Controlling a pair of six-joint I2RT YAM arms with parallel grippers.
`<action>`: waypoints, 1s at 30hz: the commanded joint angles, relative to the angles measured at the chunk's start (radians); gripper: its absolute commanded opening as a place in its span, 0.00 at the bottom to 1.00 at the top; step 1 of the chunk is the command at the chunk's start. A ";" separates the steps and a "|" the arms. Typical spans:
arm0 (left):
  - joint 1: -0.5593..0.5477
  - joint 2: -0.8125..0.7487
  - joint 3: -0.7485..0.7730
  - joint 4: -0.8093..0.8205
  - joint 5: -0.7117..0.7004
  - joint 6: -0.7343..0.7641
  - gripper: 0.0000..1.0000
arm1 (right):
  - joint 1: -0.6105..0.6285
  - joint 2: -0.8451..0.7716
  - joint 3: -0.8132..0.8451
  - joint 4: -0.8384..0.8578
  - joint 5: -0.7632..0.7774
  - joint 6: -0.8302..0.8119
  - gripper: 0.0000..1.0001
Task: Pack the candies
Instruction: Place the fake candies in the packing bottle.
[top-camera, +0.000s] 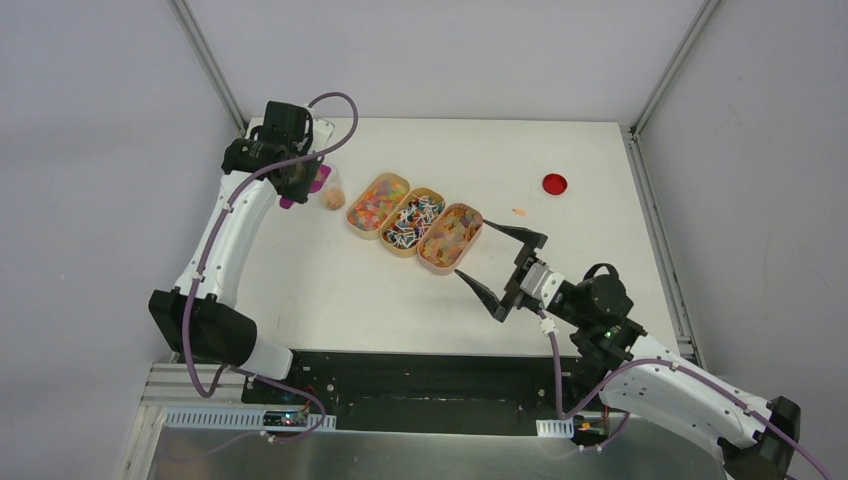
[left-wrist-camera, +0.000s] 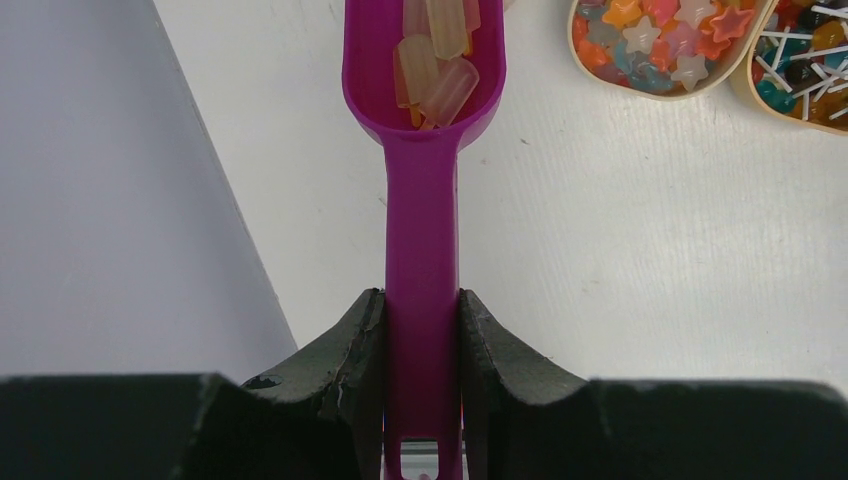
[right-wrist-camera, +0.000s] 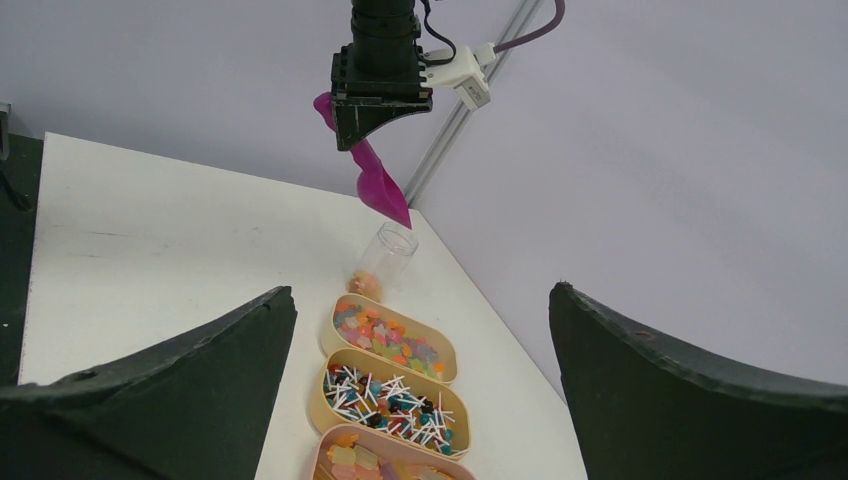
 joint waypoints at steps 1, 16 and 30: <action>0.013 0.010 0.058 -0.041 -0.002 -0.037 0.00 | 0.005 -0.002 0.004 0.015 -0.005 0.016 1.00; 0.013 0.061 0.111 -0.097 0.000 -0.061 0.00 | 0.005 0.007 0.005 0.008 0.007 0.013 1.00; 0.013 0.148 0.226 -0.163 -0.005 -0.092 0.00 | 0.006 0.023 0.008 0.001 0.004 0.015 1.00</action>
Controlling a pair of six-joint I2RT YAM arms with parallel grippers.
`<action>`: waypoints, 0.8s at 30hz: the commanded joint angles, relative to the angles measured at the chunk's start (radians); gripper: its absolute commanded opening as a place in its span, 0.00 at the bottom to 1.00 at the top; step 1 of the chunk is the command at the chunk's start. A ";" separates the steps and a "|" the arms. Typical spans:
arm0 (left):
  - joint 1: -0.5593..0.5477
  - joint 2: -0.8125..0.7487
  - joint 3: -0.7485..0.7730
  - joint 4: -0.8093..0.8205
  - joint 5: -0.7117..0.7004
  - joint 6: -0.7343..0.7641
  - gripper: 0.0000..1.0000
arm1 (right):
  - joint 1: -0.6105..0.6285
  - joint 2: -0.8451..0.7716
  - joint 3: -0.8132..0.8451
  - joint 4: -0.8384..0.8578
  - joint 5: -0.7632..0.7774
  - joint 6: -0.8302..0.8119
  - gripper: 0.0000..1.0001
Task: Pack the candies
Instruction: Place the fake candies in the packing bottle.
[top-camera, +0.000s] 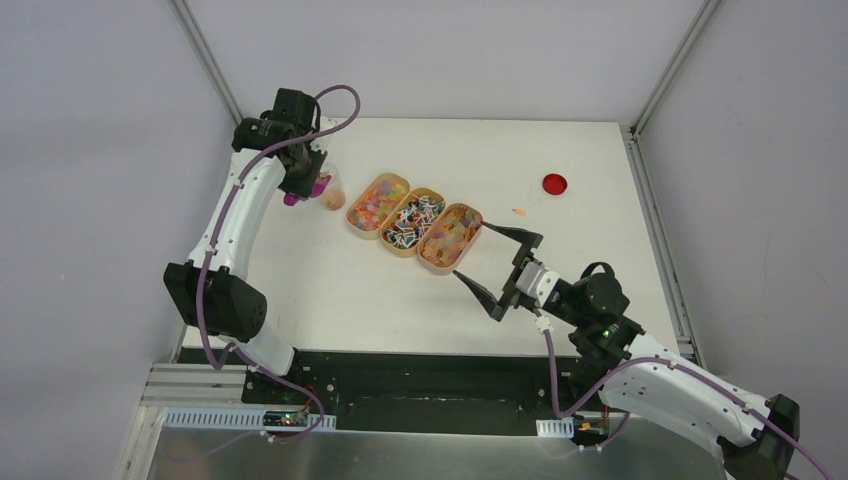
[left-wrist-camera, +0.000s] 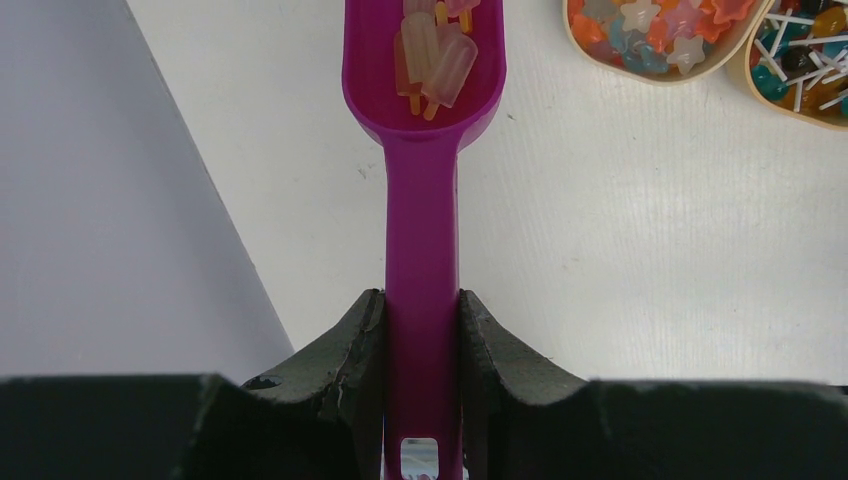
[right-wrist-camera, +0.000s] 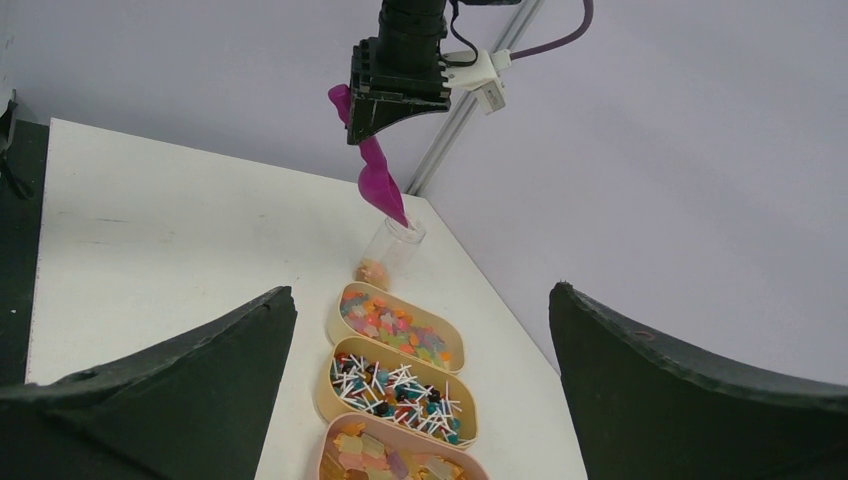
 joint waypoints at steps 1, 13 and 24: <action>0.013 0.004 0.076 -0.015 -0.007 -0.022 0.00 | 0.007 0.014 0.008 0.017 0.003 0.015 1.00; 0.013 0.022 0.085 -0.033 -0.016 -0.033 0.00 | 0.006 0.039 0.010 0.020 0.002 0.013 1.00; 0.012 0.060 0.129 -0.060 -0.006 -0.045 0.00 | 0.008 0.045 0.015 0.020 -0.010 0.023 1.00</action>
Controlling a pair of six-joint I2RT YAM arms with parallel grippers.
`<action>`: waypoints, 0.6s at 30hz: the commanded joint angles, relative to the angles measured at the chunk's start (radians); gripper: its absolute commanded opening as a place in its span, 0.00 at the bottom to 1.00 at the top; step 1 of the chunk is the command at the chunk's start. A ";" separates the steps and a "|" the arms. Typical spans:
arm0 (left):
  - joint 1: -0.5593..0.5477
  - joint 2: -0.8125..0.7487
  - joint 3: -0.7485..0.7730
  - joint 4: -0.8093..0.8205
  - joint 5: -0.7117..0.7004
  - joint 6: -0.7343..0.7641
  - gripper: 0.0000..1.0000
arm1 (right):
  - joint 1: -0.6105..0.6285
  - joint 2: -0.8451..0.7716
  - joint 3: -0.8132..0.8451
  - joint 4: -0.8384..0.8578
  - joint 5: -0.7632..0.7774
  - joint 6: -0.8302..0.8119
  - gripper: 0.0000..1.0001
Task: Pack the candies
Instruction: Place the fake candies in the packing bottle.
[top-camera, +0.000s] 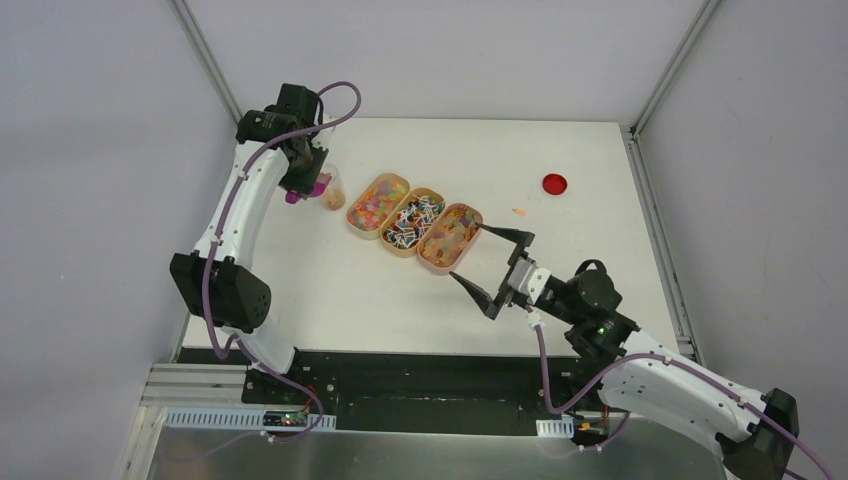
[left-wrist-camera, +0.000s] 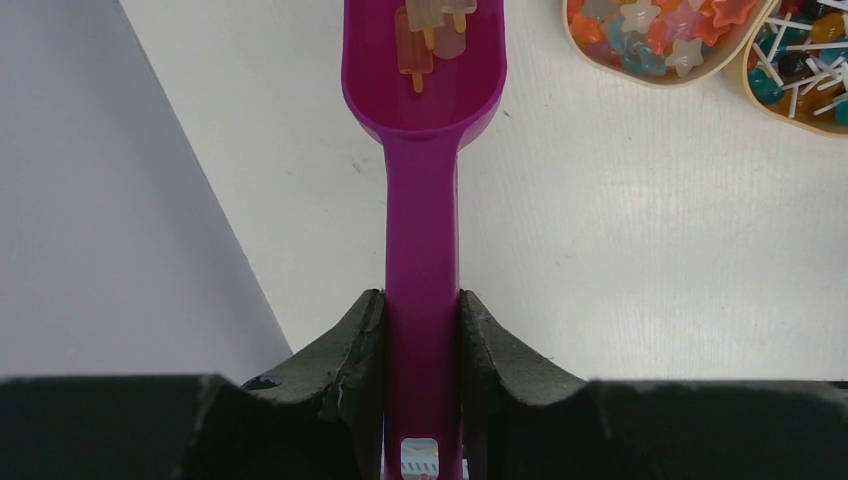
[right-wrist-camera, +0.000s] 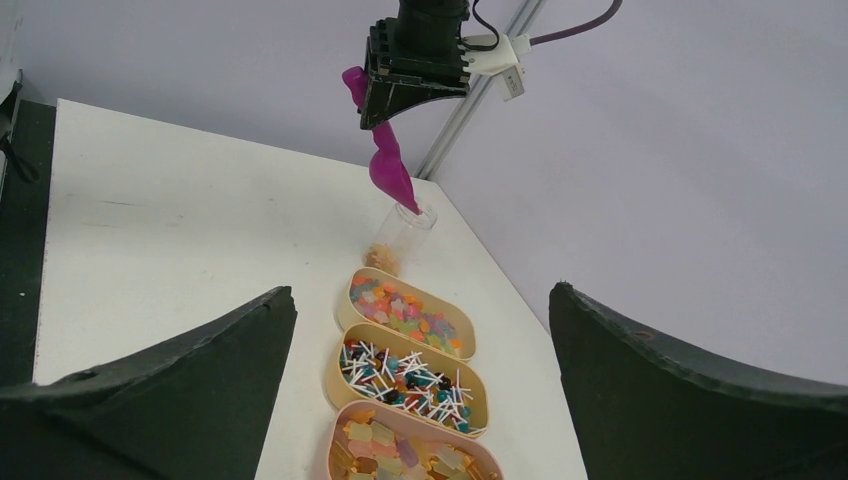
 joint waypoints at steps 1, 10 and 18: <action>0.013 0.005 0.062 -0.010 -0.006 -0.014 0.00 | 0.008 0.004 0.016 0.020 -0.010 0.023 1.00; 0.012 0.024 0.058 -0.017 -0.038 -0.016 0.00 | 0.008 0.032 0.013 0.022 -0.004 0.024 1.00; 0.013 0.026 0.072 -0.002 -0.027 -0.014 0.00 | 0.007 0.081 0.026 0.060 -0.016 0.047 1.00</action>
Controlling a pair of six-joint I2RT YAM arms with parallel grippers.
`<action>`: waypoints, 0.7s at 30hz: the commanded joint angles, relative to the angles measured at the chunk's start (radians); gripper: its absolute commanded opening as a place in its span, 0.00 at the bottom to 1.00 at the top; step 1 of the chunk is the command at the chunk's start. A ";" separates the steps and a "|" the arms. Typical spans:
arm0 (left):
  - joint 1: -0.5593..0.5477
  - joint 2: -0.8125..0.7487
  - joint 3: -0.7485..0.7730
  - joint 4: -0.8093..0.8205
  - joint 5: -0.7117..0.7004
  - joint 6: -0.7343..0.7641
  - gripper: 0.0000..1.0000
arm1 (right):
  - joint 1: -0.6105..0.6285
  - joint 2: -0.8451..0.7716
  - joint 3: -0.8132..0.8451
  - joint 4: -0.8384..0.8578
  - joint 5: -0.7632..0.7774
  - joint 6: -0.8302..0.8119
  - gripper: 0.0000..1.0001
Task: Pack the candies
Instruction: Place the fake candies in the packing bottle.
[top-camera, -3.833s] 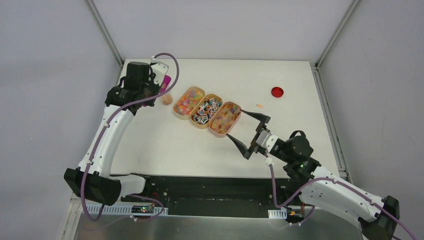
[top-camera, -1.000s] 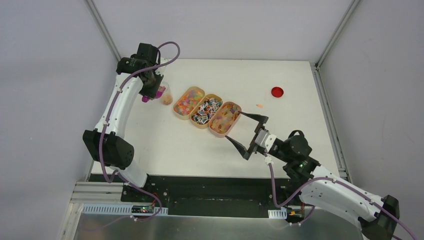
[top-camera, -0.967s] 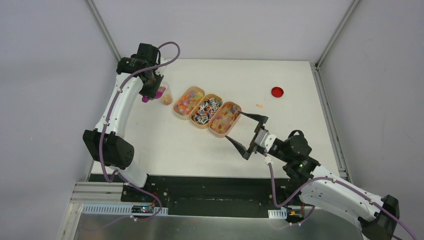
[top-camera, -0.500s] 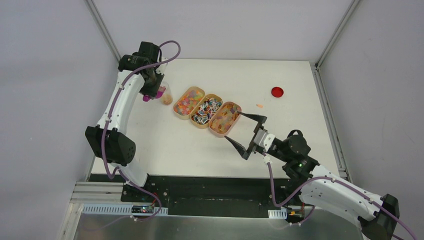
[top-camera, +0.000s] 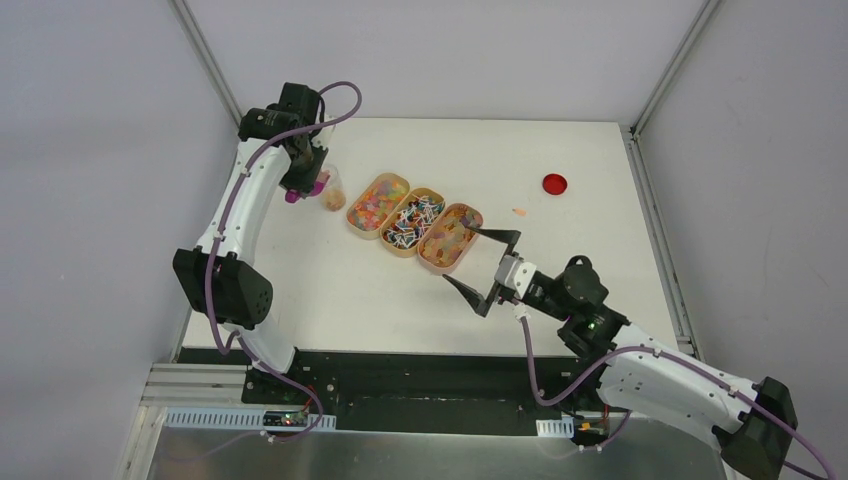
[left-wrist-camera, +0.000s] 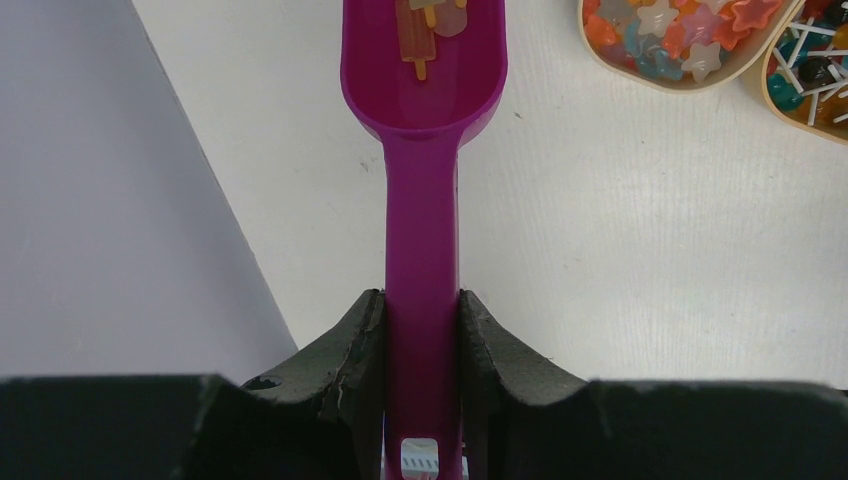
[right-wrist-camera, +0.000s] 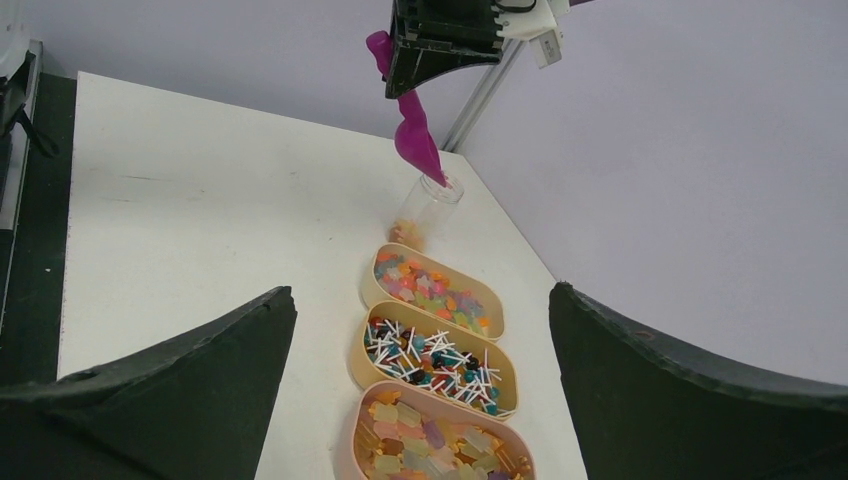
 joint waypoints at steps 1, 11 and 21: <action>0.013 -0.004 0.053 0.008 -0.004 -0.012 0.00 | 0.003 0.020 0.029 0.056 -0.014 0.026 1.00; 0.011 -0.018 0.071 0.019 0.068 -0.018 0.00 | 0.004 0.143 0.046 0.154 -0.031 0.059 1.00; 0.011 -0.040 0.022 0.002 0.017 -0.041 0.00 | 0.004 0.328 0.152 0.205 -0.060 0.064 0.99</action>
